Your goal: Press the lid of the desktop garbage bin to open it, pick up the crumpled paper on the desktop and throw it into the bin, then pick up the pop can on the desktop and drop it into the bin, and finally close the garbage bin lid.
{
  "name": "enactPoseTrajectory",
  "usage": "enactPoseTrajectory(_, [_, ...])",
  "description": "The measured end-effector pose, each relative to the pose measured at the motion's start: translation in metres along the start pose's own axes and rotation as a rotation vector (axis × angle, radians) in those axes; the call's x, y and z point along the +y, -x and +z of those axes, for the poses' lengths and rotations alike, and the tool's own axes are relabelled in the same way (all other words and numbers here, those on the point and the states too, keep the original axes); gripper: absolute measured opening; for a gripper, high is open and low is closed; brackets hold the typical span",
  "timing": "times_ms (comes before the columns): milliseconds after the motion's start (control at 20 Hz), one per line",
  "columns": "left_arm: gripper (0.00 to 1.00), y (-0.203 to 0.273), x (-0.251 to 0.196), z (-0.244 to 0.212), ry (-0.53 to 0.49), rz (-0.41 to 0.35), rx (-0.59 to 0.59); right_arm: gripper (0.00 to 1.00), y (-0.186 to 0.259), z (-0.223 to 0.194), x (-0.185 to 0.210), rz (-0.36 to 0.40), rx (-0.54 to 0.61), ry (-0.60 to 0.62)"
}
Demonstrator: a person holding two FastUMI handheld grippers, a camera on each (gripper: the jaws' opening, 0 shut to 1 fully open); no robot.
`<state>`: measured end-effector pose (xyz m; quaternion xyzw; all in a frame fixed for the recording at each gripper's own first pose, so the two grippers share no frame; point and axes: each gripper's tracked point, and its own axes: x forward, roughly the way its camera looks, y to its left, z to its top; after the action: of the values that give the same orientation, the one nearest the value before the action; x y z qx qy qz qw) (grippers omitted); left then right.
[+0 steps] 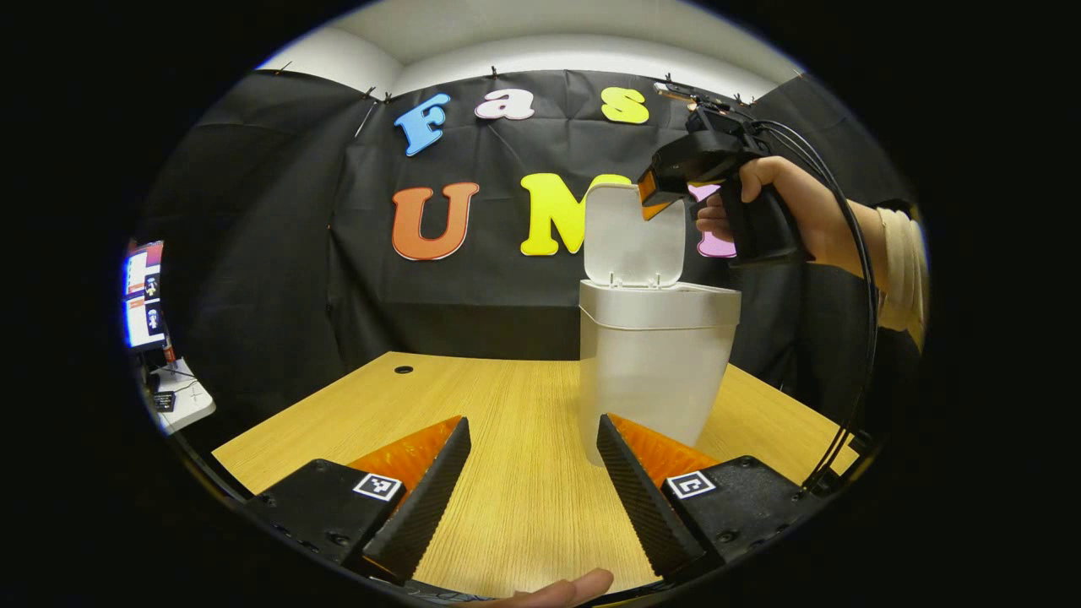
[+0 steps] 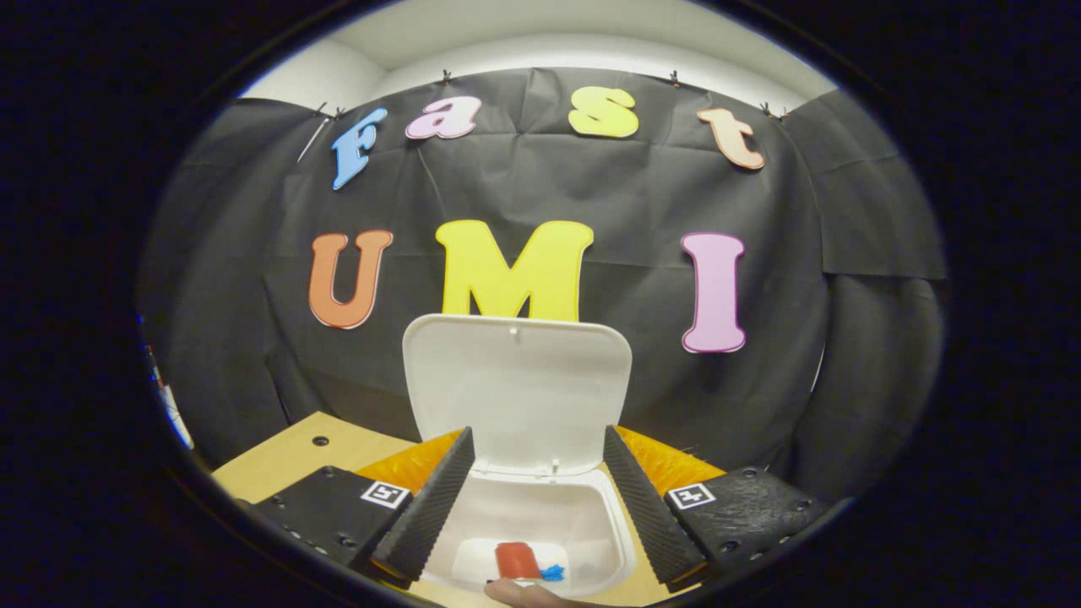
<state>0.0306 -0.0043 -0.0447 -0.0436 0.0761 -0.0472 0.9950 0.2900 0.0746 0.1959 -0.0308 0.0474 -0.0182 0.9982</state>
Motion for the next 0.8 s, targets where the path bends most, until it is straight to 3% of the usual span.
enactPoseTrajectory(200, [0.98,-0.002,0.003,-0.002,-0.005,0.004,0.004,0.95,0.003,0.053,0.009,0.041,-0.133,-0.005])
enactPoseTrajectory(300, [0.98,-0.004,0.003,-0.005,0.008,0.004,0.015,0.97,-0.006,0.058,0.021,0.078,-0.123,-0.011])
enactPoseTrajectory(550, [0.98,-0.01,0.001,-0.013,0.012,-0.013,0.049,0.93,-0.035,0.094,0.032,0.067,-0.168,-0.027])
enactPoseTrajectory(650, [0.98,-0.008,-0.002,-0.017,0.023,-0.033,0.066,0.96,-0.056,0.09,0.026,0.02,-0.144,-0.032])
enactPoseTrajectory(800, [0.98,-0.007,-0.008,-0.013,0.033,-0.058,0.055,0.97,-0.082,0.079,0.029,0.017,-0.076,-0.069])
